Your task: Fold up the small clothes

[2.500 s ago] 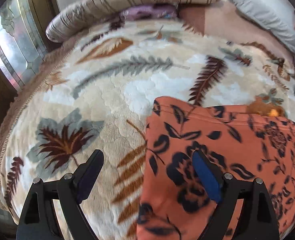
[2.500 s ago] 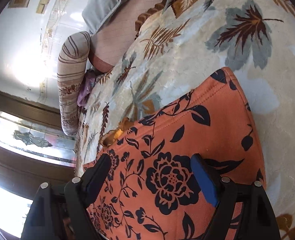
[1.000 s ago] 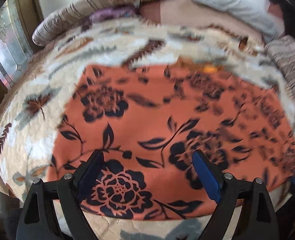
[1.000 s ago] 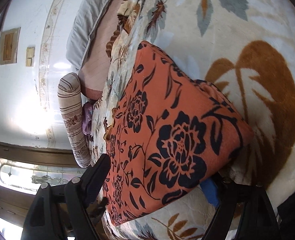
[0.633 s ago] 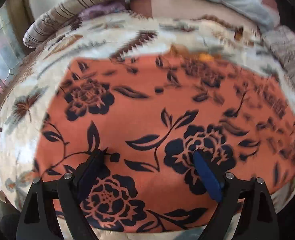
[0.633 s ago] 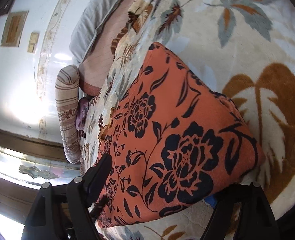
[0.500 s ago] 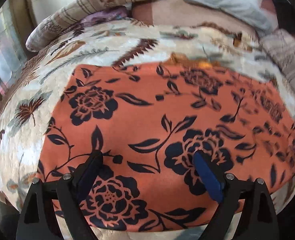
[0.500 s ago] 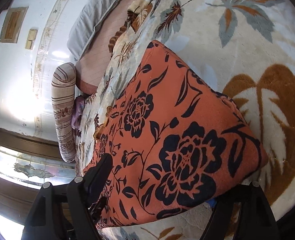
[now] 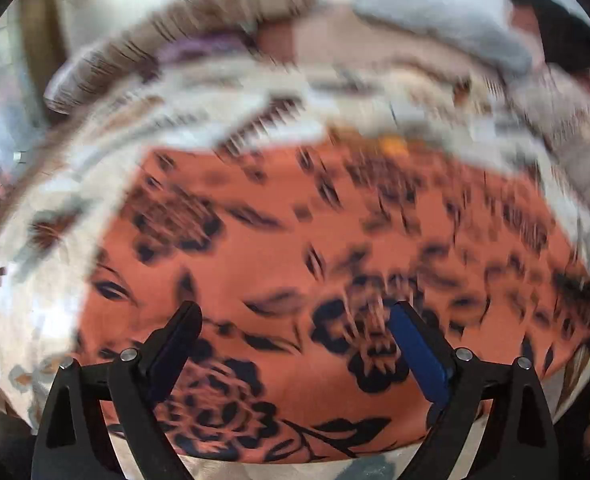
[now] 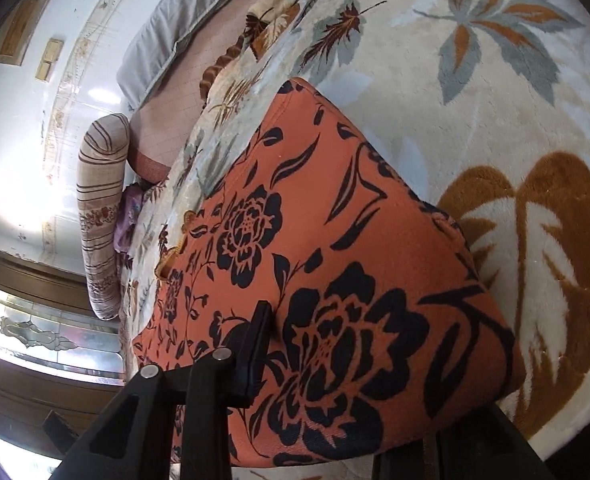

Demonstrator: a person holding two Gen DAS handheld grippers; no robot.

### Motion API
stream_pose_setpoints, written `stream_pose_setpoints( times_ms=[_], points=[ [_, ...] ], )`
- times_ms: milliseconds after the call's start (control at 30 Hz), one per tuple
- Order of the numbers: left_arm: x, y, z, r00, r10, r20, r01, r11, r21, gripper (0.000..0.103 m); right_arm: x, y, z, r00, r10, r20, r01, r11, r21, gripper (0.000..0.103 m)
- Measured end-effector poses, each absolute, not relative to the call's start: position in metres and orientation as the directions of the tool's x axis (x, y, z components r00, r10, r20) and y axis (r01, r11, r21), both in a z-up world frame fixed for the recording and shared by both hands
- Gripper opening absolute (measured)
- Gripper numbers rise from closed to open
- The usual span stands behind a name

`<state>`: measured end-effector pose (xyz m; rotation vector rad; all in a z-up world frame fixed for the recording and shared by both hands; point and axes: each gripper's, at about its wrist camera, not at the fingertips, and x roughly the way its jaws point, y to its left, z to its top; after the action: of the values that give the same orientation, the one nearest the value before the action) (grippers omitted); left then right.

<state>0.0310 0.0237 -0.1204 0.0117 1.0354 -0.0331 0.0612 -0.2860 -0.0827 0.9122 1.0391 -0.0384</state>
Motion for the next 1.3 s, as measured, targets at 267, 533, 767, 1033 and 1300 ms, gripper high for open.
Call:
stream_pose_setpoints(
  times_ms=[267,533,767,1033,1300],
  points=[
    [0.021,0.070,-0.073,0.626,-0.061,-0.777,-0.033,0.994,-0.104,0.097,0.082,-0.254,-0.030,0.550,0.297,-0.781,0.305,0.799,0.518,0.017],
    [-0.022,0.230,-0.045,0.707,0.149,-0.692,-0.399,0.891,-0.216,0.097,0.082,-0.061,0.081,0.660,0.294,-0.691,-0.214,0.956,0.203,0.017],
    [-0.042,0.298,-0.095,0.610,0.159,-0.776,-0.570,0.769,-0.290,0.097,0.085,0.076,-0.046,0.345,0.289,-0.893,-0.415,0.900,0.132,0.018],
    [-0.040,0.293,-0.098,0.627,0.141,-0.766,-0.540,0.787,-0.297,0.097,0.089,0.071,0.014,0.471,0.297,-0.831,-0.373,0.920,0.117,0.017],
    [-0.048,0.294,-0.090,0.662,0.140,-0.737,-0.519,0.795,-0.314,0.097,0.031,0.113,-0.023,0.441,0.301,-0.846,-0.551,0.834,0.009,0.079]
  ],
)
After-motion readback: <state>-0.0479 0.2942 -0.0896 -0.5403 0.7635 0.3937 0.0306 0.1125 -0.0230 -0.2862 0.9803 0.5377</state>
